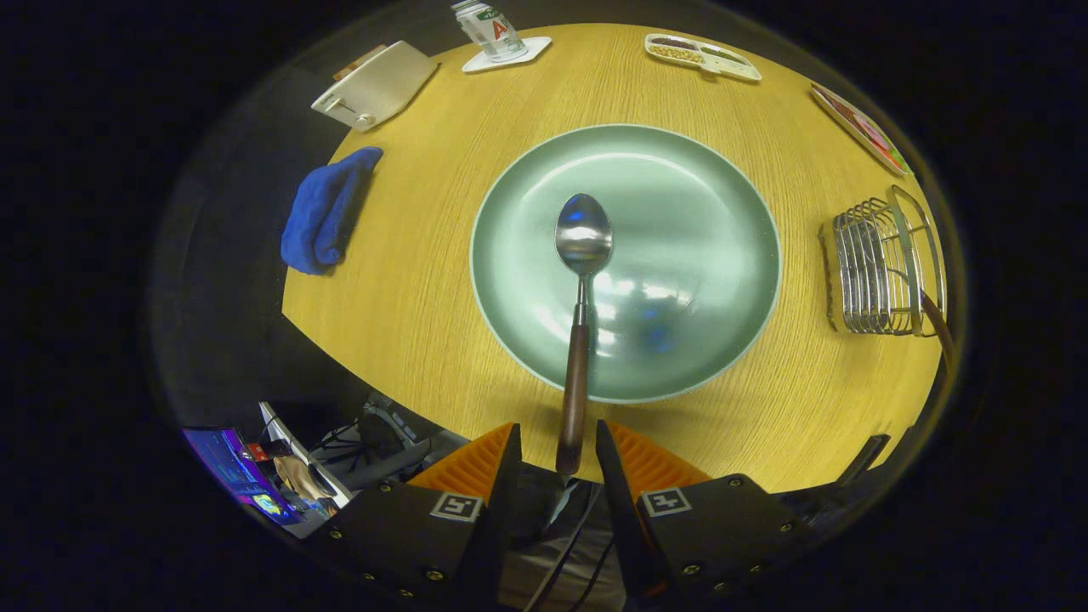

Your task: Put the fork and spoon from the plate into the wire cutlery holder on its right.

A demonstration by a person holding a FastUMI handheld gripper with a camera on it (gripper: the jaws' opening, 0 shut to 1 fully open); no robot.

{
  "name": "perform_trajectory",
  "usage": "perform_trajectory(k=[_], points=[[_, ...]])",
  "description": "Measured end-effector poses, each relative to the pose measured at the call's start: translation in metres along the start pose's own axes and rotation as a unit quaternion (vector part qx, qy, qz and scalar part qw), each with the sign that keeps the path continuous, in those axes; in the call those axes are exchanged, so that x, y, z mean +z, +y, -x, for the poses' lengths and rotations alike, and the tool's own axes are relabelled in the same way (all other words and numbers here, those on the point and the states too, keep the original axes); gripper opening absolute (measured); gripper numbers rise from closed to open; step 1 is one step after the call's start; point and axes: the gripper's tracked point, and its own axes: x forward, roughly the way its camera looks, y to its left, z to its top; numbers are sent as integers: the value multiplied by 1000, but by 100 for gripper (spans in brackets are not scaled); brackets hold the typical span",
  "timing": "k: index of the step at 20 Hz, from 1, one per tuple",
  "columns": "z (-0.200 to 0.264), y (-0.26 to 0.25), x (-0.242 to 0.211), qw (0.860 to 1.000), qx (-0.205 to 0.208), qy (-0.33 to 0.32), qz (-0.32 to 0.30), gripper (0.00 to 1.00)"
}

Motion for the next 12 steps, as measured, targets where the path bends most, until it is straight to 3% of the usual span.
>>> perform_trajectory(k=[7,9,10,12], points=[[-9,1,2,1000,5,3,-4,53],[-14,-2,-4,1000,2,9,-4,17],[-12,-7,2,1000,-2,7,0,17],[-13,-17,-3,1000,-17,-3,23,6]])
